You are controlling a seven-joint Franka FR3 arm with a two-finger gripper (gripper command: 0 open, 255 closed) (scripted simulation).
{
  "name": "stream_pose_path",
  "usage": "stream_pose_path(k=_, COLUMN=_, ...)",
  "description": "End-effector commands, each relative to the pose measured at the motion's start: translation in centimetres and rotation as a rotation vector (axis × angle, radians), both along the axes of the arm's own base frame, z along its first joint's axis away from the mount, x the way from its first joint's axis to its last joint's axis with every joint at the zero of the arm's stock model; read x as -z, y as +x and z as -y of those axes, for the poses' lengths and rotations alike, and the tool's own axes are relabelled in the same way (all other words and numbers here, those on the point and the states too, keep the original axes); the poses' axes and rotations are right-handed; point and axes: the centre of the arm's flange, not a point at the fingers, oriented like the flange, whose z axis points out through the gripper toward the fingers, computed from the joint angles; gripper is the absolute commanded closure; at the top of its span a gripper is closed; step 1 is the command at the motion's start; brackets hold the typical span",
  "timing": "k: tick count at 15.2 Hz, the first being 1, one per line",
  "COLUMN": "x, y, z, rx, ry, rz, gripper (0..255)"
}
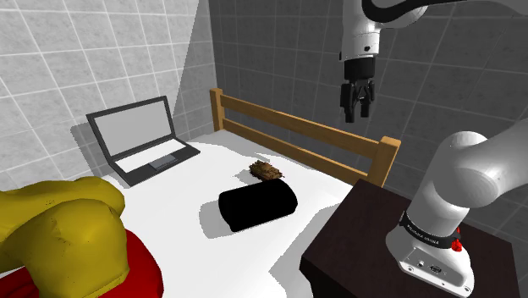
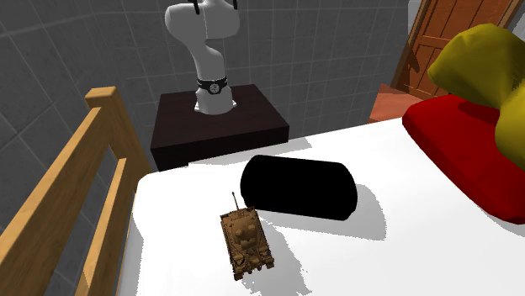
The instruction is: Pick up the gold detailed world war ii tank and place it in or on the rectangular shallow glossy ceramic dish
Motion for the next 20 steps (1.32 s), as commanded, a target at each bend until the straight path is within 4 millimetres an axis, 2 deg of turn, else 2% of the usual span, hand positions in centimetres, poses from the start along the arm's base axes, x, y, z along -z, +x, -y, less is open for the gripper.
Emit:
stream_pose_path(k=1, x=0.0, y=0.0, z=0.0, rx=0.000, ry=0.000, rz=0.000, gripper=0)
stream_pose_path(k=10, x=9.1, y=5.5, z=0.6, rx=0.011, ry=-0.013, rz=0.106, gripper=0)
stream_pose_path(k=20, x=18.5, y=12.7, z=1.4, rx=0.023, ry=-0.027, rz=0.223, gripper=0)
